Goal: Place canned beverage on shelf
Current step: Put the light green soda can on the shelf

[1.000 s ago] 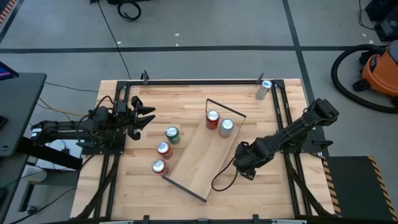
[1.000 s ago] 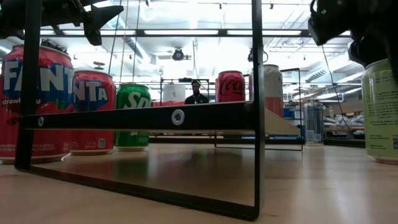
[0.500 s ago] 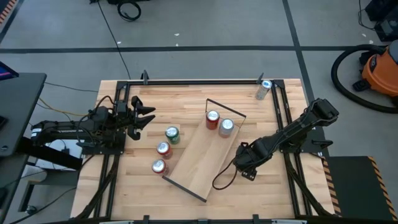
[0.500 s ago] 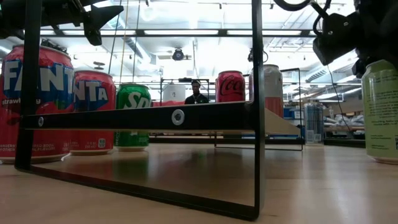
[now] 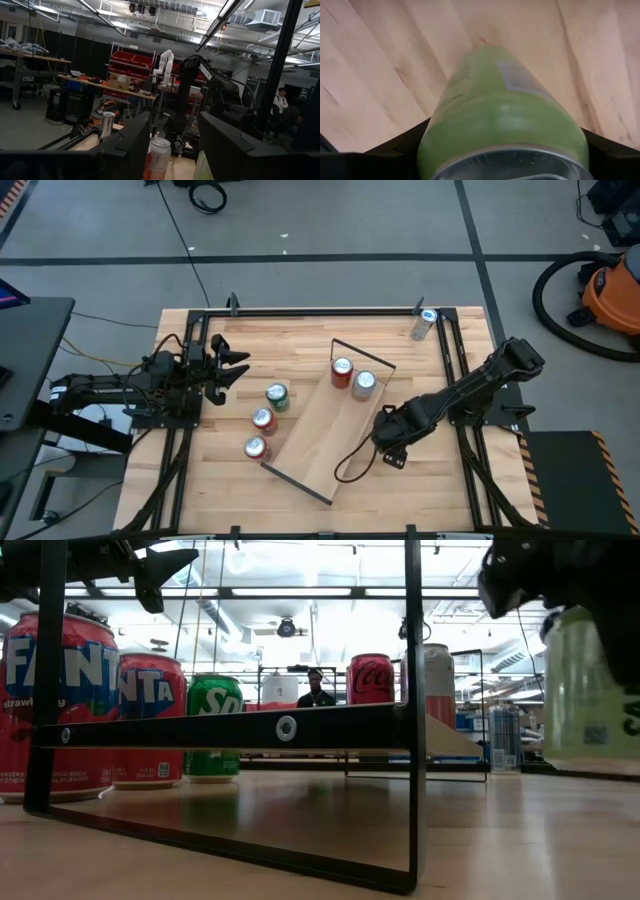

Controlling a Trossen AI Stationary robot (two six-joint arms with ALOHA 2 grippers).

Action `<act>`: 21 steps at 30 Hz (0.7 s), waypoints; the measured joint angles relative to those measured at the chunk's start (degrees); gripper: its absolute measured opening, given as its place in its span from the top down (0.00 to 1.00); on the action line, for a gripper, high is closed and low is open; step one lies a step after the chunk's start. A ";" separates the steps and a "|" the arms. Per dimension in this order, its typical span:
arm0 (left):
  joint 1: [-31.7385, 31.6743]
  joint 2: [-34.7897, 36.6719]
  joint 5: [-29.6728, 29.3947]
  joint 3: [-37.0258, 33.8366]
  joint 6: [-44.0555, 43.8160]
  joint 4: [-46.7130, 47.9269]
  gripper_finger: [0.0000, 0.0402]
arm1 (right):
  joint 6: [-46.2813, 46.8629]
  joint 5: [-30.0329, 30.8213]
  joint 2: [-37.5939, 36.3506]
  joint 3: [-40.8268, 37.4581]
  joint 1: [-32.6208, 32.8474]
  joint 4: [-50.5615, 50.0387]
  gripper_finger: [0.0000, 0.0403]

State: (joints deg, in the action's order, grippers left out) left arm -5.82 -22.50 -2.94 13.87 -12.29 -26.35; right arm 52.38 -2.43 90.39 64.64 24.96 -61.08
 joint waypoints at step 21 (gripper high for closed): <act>0.02 -0.03 0.00 0.00 -0.52 -1.02 0.56 | -13.76 4.91 2.16 12.99 -9.06 -1.93 0.20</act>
State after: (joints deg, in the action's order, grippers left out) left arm -5.80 -22.52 -2.94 13.87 -12.80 -27.37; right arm 38.62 2.48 92.55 77.63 15.90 -63.01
